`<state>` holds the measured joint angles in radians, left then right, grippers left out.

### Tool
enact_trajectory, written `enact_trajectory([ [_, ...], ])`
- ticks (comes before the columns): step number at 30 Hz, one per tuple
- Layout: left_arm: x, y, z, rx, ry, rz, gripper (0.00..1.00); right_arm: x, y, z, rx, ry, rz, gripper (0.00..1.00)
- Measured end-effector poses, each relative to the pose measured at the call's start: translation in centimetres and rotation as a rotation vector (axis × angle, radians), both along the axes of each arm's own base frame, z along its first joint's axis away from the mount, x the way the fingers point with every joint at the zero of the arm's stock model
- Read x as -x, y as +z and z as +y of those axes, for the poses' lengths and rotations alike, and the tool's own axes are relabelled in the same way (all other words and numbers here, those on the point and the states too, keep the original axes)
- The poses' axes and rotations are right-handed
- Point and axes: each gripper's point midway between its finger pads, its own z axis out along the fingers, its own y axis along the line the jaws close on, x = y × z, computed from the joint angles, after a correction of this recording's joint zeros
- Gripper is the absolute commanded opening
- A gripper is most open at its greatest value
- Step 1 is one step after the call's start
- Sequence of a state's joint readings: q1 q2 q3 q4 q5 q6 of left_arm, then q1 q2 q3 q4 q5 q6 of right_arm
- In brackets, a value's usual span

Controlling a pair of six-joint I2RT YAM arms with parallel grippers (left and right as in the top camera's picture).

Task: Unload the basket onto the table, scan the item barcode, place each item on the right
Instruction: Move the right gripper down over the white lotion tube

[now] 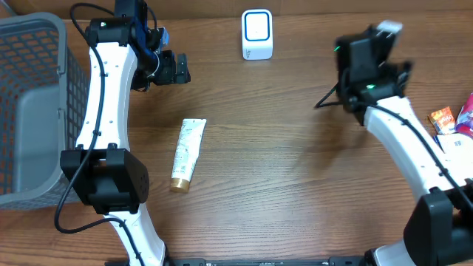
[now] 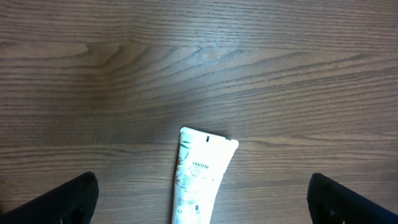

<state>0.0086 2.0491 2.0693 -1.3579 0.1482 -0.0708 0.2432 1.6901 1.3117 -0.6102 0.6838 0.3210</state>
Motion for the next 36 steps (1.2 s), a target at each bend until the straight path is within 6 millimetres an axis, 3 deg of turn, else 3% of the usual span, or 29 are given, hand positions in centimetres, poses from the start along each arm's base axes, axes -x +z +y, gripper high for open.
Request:
enact_trajectory([
  [3, 0.0, 0.0, 0.0, 0.0, 0.0, 0.0, 1.0, 2.4, -5.8, 4.3, -0.331, 0.077, 0.185, 1.0],
  [5, 0.0, 0.0, 0.0, 0.0, 0.0, 0.0, 1.0, 3.8, -7.4, 6.8, -0.495, 0.126, 0.275, 1.0],
  [12, -1.9, 0.6, -0.2, 0.014, 0.0, -0.079, 1.0, 6.8, -7.1, 16.3, -0.977, 0.415, 0.414, 0.98],
  [13, -1.9, 0.6, -0.3, 0.021, -0.001, -0.079, 1.0, 7.1, -7.1, 16.9, -1.013, 0.438, 0.423, 0.89],
  [15, -2.0, 0.7, -0.5, 0.03, -0.004, -0.088, 1.0, 7.3, -7.0, 18.5, -1.095, 0.526, 0.401, 0.6],
  [16, -2.1, 0.8, -0.6, 0.034, -0.004, -0.091, 1.0, 7.5, -7.1, 19.2, -1.129, 0.563, 0.391, 0.34],
  [19, -2.7, 2.0, -0.6, 0.041, 0.005, -0.13, 1.0, 8.5, -7.1, 21.3, -1.219, 0.682, 0.371, 0.04],
  [21, -3.2, 4.0, -0.6, 0.041, 0.012, -0.19, 1.0, 9.2, -6.7, 22.8, -1.266, 0.738, 0.372, 0.04],
  [23, -3.1, 7.4, -0.2, 0.022, 0.021, -0.275, 1.0, 9.5, -5.8, 24.6, -1.308, 0.781, 0.364, 0.04],
  [26, -1.7, 14.3, 1.1, -0.042, 0.072, -0.445, 1.0, 10.0, -3.8, 27.9, -1.371, 0.853, 0.339, 0.04],
  [28, 0.7, 19.7, 2.2, -0.084, 0.129, -0.575, 1.0, 10.7, -2.2, 30.5, -1.403, 0.92, 0.314, 0.04],
  [31, 5.3, 25.9, 3.4, -0.124, 0.195, -0.724, 1.0, 12.5, -0.9, 34.1, -1.433, 0.98, 0.317, 0.04],
  [33, 8.6, 28.6, 4.3, -0.152, 0.24, -0.781, 1.0, 13.8, -0.6, 36.3, -1.454, 1.013, 0.326, 0.04],
  [36, 11.2, 29.2, 5.6, -0.192, 0.322, -0.779, 1.0, 14.9, -1.0, 38.7, -1.478, 1.049, 0.337, 0.04],
])
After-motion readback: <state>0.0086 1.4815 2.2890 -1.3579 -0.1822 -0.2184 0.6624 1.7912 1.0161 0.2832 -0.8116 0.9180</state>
